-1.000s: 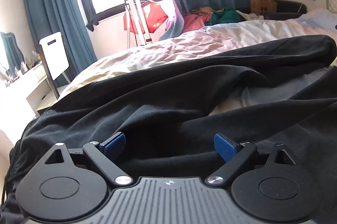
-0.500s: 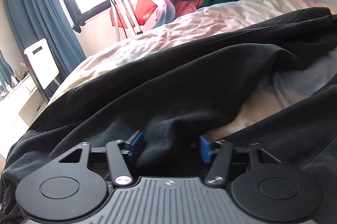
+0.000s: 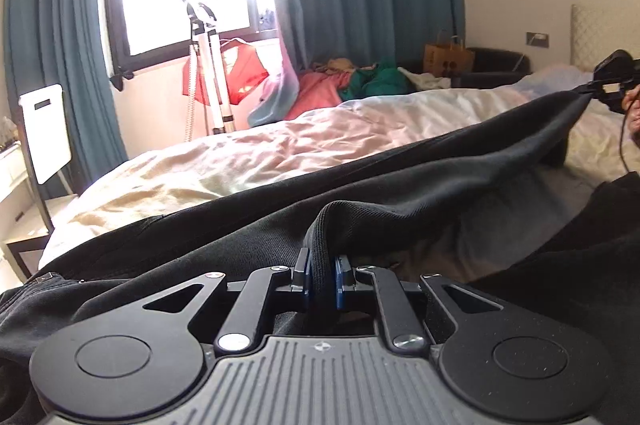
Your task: Fold clothes
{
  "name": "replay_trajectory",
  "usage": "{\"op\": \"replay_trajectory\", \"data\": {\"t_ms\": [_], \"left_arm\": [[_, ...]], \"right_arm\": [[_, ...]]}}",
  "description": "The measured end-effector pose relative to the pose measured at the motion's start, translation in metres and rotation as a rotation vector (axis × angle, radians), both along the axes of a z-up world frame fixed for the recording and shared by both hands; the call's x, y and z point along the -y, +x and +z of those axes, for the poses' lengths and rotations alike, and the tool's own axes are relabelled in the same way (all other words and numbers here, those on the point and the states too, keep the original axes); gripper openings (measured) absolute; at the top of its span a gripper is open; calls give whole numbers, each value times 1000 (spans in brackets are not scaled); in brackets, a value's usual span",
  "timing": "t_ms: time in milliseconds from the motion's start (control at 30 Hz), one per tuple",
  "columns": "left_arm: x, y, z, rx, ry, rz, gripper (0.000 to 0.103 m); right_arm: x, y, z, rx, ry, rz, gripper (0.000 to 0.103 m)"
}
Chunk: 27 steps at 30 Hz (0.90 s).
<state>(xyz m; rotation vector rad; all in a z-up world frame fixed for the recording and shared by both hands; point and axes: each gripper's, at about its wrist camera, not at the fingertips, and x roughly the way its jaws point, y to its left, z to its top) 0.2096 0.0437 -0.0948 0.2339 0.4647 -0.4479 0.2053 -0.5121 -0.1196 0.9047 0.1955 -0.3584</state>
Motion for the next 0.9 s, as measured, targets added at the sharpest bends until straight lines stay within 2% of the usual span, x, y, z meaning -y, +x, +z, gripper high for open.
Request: {"op": "replay_trajectory", "data": {"t_ms": [100,200,333,400,433,533,633,700,733,800,867,900], "left_arm": [[-1,-14,1,-53,-17,-45,12],[8,-27,-5,-107,-8,-87,13],[14,-37,-13,-126,18,-78,13],[18,-42,-16,-136,31,-74,13],[16,-40,-14,-139,10,-64,13],[12,-39,-9,-133,-41,-42,13],[10,-35,-6,-129,-76,-25,13],[8,-31,-3,-125,-113,-13,13],[6,-30,0,-117,-138,-15,12],[3,-28,4,-110,-176,-23,9],[4,-26,6,-120,-188,-22,8],[4,-25,5,-123,-187,-29,8]], "right_arm": [[9,-13,2,-11,-27,-9,5],[21,-36,-16,-41,11,-54,5],[29,-60,-51,-154,79,-86,5],[29,-63,-58,-202,96,-76,5],[28,-59,-57,-217,102,-75,5],[28,-34,-39,-249,110,-79,5],[29,11,7,-251,70,-33,5],[22,37,50,-182,27,13,5],[16,43,71,-112,8,37,5],[-1,44,114,56,-97,90,5],[-8,37,128,114,-170,107,5],[-7,32,126,112,-189,103,5]]}}
